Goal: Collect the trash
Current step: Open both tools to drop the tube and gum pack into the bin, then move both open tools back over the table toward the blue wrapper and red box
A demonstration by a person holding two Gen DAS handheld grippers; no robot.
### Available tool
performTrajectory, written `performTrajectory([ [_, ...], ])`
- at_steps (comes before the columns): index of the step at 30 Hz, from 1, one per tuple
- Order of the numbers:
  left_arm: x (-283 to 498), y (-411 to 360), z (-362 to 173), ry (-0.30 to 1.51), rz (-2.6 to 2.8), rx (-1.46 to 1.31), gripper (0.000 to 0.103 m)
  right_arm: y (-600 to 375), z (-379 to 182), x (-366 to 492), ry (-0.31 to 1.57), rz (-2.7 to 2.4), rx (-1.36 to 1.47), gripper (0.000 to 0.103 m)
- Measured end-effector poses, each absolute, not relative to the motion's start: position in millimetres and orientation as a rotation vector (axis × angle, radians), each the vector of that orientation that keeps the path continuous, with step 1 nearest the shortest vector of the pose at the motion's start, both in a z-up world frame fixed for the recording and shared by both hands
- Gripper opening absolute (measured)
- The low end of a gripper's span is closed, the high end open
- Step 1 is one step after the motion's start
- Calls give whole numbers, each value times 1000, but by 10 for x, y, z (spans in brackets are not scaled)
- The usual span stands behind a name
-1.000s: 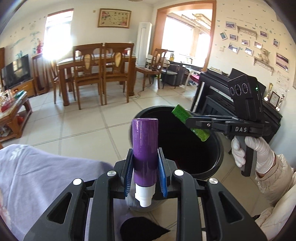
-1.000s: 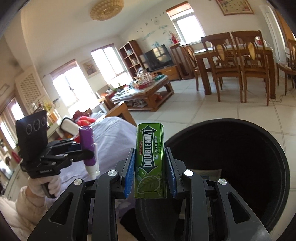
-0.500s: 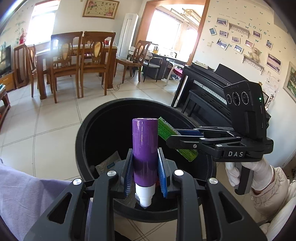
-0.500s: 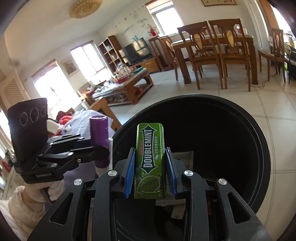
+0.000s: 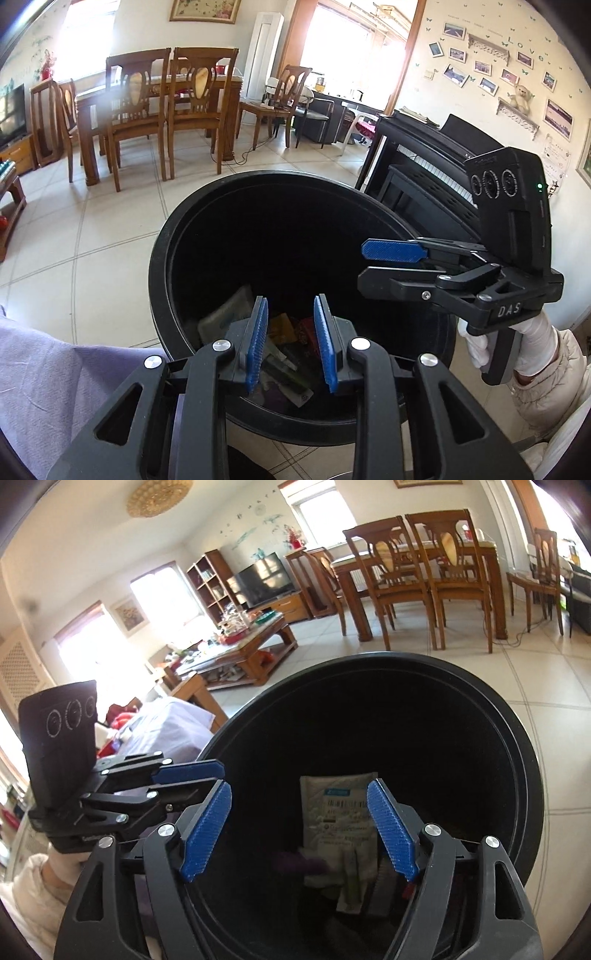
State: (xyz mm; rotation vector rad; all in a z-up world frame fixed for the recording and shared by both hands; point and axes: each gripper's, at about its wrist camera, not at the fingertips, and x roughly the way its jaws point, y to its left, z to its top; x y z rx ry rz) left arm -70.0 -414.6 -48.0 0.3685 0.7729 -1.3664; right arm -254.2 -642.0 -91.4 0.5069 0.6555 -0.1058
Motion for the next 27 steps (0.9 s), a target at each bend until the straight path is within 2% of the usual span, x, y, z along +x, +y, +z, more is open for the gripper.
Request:
performTrajectory([
  [1,-702,-4140,-482,771,-1361,369,37,-6408,-915,-2540,654,-108,502,76],
  [2,-703,-4130,-479,767,-1355,368,48,-6406,-910,-2550,653,-106,505,76],
  [3,-707,-4113,-473,759,-1351,363,56,-6402,-912,-2549,650,-104,510,76],
  [7,-727,-4044,-444,740,-1346,356,58,-6379,-903,-2555,642,-114,516,76],
  [9,-733,-3994,-421,724,-1336,351,72,-6370,-887,-2559,638,-113,526,76],
  [11,-733,-3928,-393,710,-1329,337,76,-6330,-883,-2579,636,-121,530,83],
  [14,-729,-3831,-342,700,-1315,315,77,-6292,-859,-2545,637,-129,521,85],
  [17,-729,-3699,-262,669,-1287,293,93,-6210,-814,-2467,640,-129,509,91],
  [22,-695,-3395,-111,621,-1255,248,94,-6048,-702,-2320,631,-118,477,97],
  [27,-671,-3051,48,564,-1188,225,98,-5801,-595,-2083,628,-86,443,98],
])
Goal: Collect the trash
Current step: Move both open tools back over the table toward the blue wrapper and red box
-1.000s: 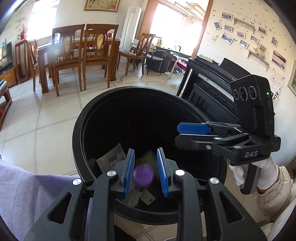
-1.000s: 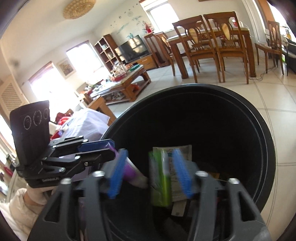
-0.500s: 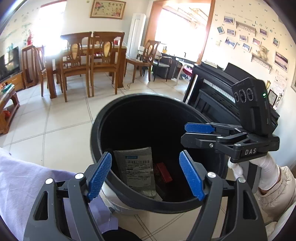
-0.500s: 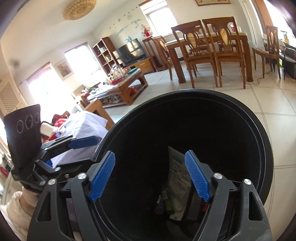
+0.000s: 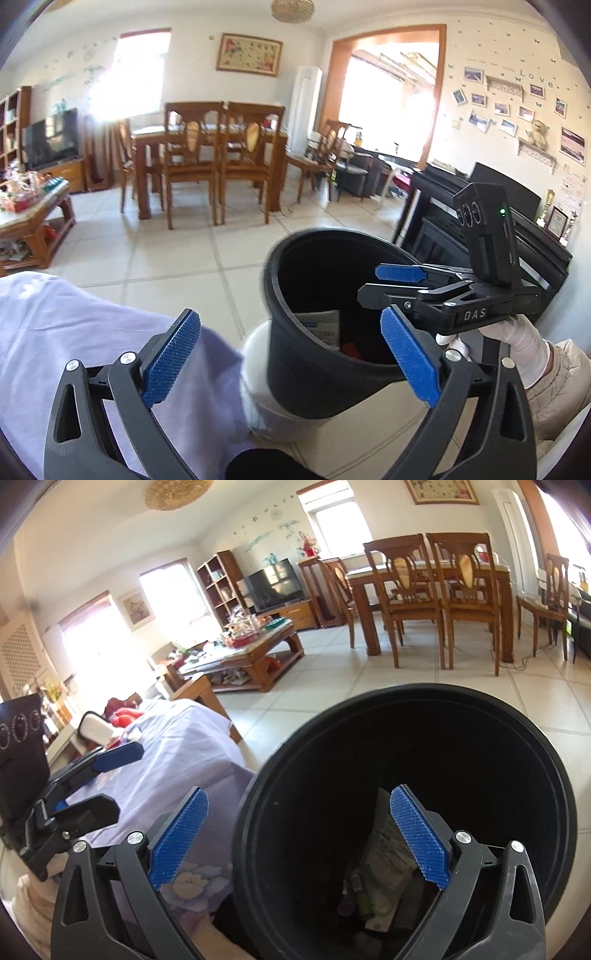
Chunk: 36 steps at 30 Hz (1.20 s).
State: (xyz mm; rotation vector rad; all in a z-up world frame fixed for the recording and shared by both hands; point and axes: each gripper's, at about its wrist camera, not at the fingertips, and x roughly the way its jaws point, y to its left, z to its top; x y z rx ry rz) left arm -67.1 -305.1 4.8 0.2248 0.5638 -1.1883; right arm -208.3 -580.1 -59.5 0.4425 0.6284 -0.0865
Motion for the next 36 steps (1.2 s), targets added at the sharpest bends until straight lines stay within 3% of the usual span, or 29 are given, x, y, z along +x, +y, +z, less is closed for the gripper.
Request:
performTrajectory([
  [12,-454,-2128,179,507,-1015,154,98,-4873,-361,-1271,661,-69,293,98],
  [36,534,7,42,579,-539,-41,98,-3123,-314,86,698,238,106,98],
])
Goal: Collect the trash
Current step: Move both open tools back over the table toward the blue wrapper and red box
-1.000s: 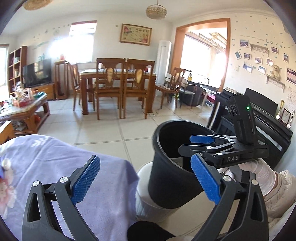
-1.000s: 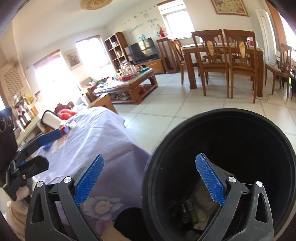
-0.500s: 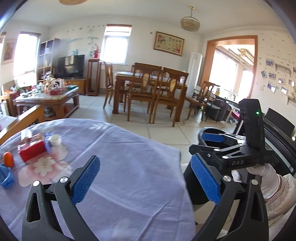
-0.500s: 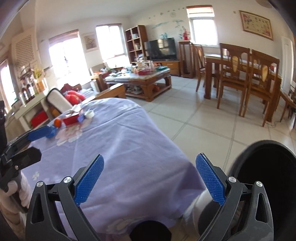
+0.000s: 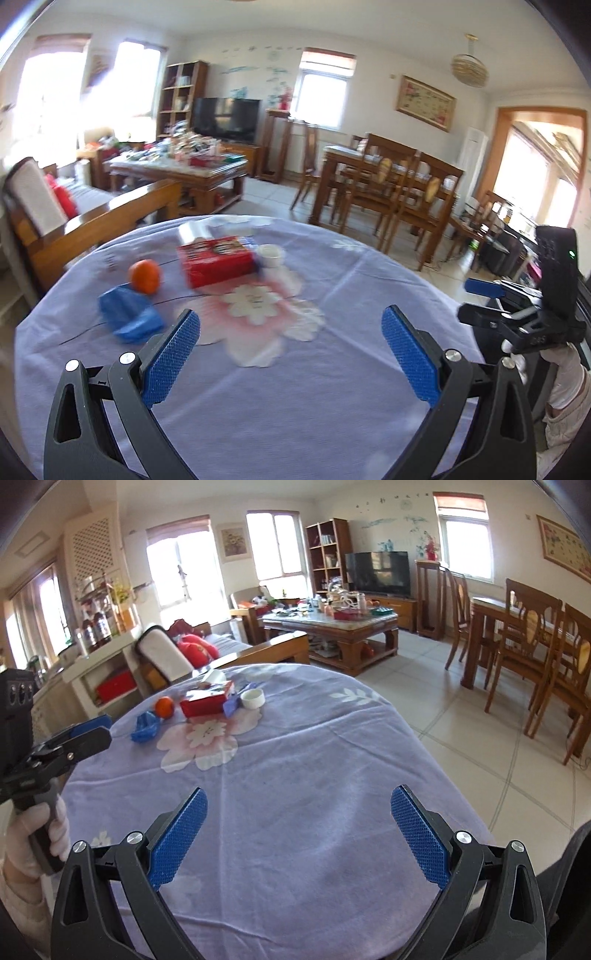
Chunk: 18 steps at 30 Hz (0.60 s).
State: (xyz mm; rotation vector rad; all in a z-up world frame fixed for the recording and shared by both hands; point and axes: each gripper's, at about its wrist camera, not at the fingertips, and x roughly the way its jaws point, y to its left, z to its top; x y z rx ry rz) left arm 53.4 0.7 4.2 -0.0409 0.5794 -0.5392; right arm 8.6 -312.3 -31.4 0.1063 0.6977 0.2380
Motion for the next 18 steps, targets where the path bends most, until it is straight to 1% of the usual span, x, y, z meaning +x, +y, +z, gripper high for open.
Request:
performTrajectory([
  [6,830,502,-23,644,-369,-94,98,-2746,-267,423,705,331,14,98],
  [18,1223,683,-176,748,-269,-76,98,-2165,-227,1154,721,463,-100,98],
])
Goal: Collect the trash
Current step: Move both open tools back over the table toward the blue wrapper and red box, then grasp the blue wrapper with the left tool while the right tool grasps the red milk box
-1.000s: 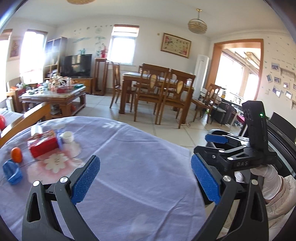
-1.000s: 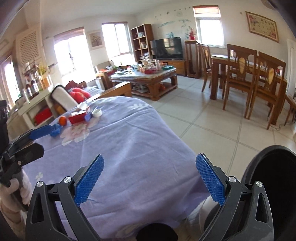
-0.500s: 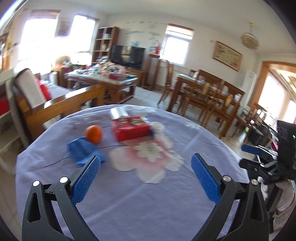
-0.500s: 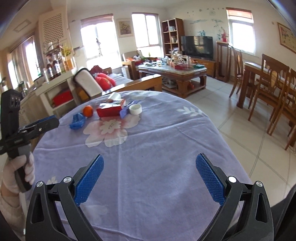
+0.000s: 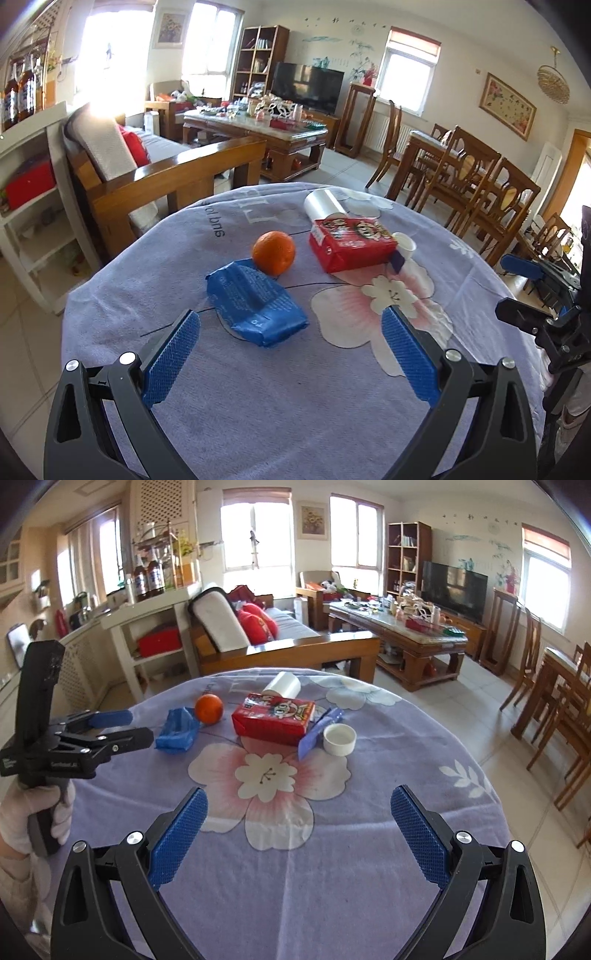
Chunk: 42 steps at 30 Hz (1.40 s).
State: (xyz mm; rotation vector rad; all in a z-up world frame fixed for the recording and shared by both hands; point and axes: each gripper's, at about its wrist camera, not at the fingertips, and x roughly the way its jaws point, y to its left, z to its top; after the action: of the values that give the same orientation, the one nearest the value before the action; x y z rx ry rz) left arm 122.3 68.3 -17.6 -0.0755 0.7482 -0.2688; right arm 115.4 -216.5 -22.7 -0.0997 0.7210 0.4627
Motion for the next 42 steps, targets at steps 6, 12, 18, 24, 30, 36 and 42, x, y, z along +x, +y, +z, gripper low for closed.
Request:
performTrajectory([
  [6,1453,718,-331,876,-203,-57,98,-1817,-300,1580,747,570,-287,98],
  [12,1596,754,-464,973,-97,-37,98,-1492,-423,2028,751,696,-481,98],
  [18,1604,789,-479,978,-95,-38,98,-1351,-540,2340,783,780,-534,98],
  [24,1596,769,-472,974,-86,-37,98,-1268,-674,2502,814,813,-587,98],
  [30,1568,766,-461,968,-85,-45,98,-1272,-726,2673,896,893,-519,98],
  [36,1572,741,-449,968,-82,-43,98,-1272,-714,2637,936,943,-437,72],
  [42,1587,743,-433,960,-78,-57,98,-1286,-641,2489,967,917,-348,55],
])
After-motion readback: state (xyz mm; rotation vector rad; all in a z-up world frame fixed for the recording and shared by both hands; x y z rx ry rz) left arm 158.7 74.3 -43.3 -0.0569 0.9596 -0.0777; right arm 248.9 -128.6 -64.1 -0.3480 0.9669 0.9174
